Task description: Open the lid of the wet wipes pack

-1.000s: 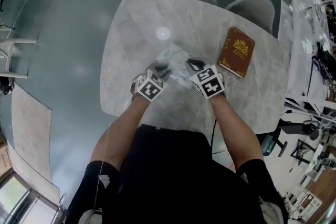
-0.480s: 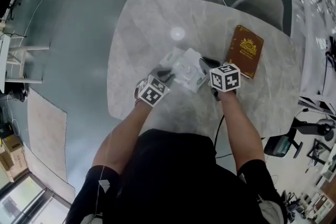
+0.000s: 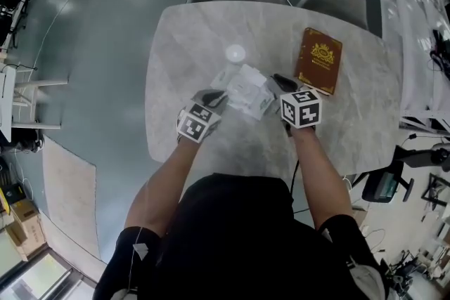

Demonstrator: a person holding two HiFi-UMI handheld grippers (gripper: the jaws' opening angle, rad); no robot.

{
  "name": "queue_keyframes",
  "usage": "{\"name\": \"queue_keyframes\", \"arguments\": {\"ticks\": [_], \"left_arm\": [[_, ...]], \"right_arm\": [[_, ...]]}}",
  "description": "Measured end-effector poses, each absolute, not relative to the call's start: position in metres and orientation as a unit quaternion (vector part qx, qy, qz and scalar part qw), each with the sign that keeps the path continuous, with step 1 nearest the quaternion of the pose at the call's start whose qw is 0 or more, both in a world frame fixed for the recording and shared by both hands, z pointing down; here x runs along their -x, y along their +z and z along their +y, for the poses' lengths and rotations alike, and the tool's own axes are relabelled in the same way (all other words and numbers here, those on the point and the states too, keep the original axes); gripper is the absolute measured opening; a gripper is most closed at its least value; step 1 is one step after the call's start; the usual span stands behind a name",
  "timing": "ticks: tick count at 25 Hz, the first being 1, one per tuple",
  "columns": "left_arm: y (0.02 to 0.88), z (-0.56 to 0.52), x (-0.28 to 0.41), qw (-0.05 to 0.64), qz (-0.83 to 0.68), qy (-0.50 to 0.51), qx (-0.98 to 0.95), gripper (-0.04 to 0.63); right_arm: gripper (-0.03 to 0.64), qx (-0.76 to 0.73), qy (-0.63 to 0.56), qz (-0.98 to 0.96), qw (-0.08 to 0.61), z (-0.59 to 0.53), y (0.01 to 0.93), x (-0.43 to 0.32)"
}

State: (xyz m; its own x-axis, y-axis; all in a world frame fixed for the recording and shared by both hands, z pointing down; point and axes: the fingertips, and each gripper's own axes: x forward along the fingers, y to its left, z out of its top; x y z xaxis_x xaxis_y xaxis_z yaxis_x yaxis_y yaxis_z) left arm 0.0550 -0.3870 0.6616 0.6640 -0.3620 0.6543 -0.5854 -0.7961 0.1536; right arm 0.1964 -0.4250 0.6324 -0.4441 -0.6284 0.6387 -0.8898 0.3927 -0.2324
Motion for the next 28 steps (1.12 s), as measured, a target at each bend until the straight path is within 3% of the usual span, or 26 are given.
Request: {"name": "queue_keyframes", "arguments": {"ticks": [15, 28], "left_arm": [[0.521, -0.326, -0.012, 0.115, -0.278, 0.193, -0.934, 0.035], [0.456, -0.283, -0.035, 0.091, -0.305, 0.157, -0.935, 0.028]], "right_arm": [[0.051, -0.509, 0.225, -0.81, 0.187, -0.278, 0.528, -0.152], [0.005, -0.507, 0.187, -0.835, 0.1, -0.22, 0.464, -0.193]]}}
